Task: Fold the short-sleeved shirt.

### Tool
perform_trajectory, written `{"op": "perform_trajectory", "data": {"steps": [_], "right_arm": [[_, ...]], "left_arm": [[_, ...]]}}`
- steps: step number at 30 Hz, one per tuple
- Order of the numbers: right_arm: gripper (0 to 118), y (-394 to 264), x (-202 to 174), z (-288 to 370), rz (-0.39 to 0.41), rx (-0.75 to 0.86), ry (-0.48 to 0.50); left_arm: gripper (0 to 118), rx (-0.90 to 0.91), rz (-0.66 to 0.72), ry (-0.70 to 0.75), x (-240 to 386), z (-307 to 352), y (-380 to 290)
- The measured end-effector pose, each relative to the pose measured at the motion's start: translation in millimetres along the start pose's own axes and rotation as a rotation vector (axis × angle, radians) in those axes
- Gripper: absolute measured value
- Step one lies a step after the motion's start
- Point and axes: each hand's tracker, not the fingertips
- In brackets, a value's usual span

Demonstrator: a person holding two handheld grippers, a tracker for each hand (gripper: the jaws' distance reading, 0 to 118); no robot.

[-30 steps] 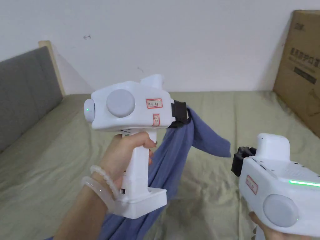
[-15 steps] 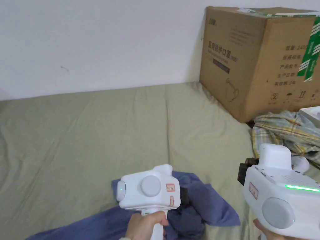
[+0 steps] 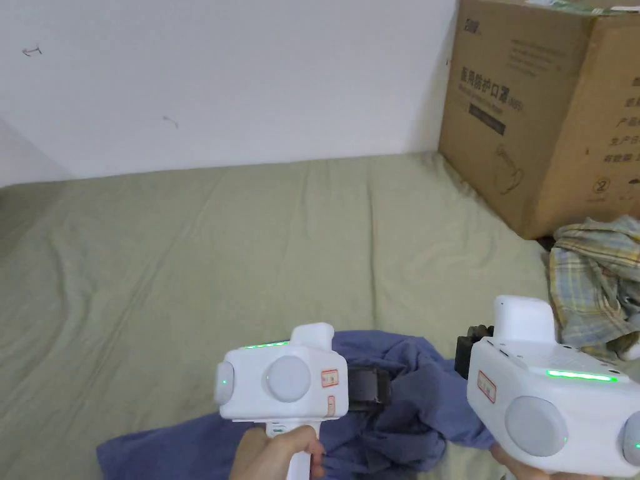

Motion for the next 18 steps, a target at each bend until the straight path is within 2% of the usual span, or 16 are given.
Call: {"op": "perform_trajectory", "data": {"steps": [2,3,4,5,6,7,10,13,15,16,17,18], "right_arm": [[0,0,-12,-3,0.018,-0.007,0.023],[0,-1,-18,-4,0.022,-0.008,0.036],[0,-1,-24,-6,0.022,-0.011,0.052],[0,-1,-31,-9,0.024,-0.019,0.076],[0,-2,-39,-12,0.029,-0.028,0.096],[0,-4,-46,-14,0.038,-0.032,0.104],[0,-11,-66,-21,0.073,-0.055,0.138],[0,-18,-83,-32,0.098,-0.094,0.158],[0,-21,-93,-40,0.122,-0.116,0.162],[0,-21,-97,-45,0.13,-0.122,0.162],[0,-21,-101,-49,0.136,-0.129,0.161],[0,-20,-103,-52,0.134,-0.135,0.162]], "left_arm": [[104,0.042,0.005,0.047,-22,29,3],[92,0.063,0.01,0.063,-34,42,0],[73,0.075,0.008,0.086,-46,54,-4],[47,0.076,0.015,0.126,-61,63,-11],[11,0.073,0.024,0.175,-78,70,-18],[1,0.072,0.038,0.246,-95,74,-28],[0,0.018,0.085,0.355,-144,80,-60],[0,0.024,0.265,0.334,-187,91,-85],[3,0.045,0.275,0.354,-206,97,-88],[19,0.038,0.267,0.367,-212,98,-84],[46,0.036,0.265,0.383,-219,99,-80],[83,0.045,0.257,0.418,-223,99,-73]]}}
